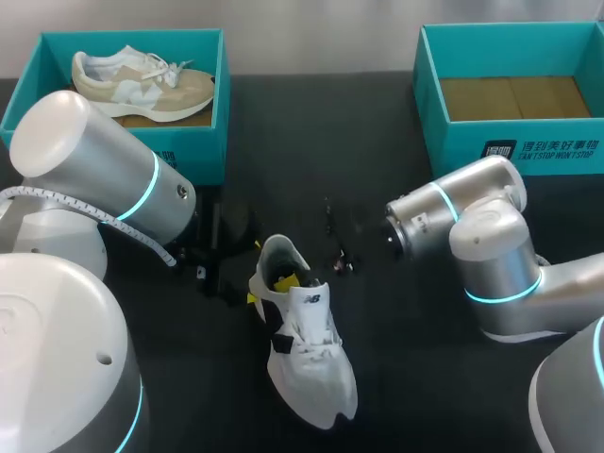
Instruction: Take the shoe out of the shoebox, open the shoe tongue, remove and reinsert the insole, then place the shoe into the shoebox
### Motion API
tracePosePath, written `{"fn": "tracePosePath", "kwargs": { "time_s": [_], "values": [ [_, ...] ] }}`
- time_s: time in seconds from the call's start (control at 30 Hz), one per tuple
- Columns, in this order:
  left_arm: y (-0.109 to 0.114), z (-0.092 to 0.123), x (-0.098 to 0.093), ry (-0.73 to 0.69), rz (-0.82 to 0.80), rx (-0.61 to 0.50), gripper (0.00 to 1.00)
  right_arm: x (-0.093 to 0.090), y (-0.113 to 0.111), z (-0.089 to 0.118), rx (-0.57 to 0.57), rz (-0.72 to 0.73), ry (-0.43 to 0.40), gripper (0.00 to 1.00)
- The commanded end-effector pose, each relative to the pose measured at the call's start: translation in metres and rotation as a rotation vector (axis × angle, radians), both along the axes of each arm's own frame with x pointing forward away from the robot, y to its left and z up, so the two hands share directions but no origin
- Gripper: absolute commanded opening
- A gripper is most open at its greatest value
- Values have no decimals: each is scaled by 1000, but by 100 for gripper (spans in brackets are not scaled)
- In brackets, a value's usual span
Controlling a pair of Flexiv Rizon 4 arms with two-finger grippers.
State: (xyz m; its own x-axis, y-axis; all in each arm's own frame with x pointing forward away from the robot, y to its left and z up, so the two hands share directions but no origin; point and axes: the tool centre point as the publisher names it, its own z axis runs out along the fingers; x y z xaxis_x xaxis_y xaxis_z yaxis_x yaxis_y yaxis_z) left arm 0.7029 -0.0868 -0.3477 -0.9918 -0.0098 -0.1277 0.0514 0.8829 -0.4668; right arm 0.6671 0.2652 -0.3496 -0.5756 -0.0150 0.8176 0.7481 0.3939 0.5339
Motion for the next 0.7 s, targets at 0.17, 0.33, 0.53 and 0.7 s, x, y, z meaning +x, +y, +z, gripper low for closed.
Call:
{"fn": "tracePosePath", "kwargs": {
  "time_s": [0.17,0.33,0.53,0.7],
  "values": [
    [0,1,0,0,-1,1,100,-1,4,4,-15,8,-24,12],
    [0,1,0,0,-1,1,100,8,6,18,-28,21,-92,84],
    [0,1,0,0,-1,1,100,14,7,22,-36,31,-120,65],
    [0,1,0,0,-1,1,100,18,8,18,-33,31,-118,4]
  ]
}}
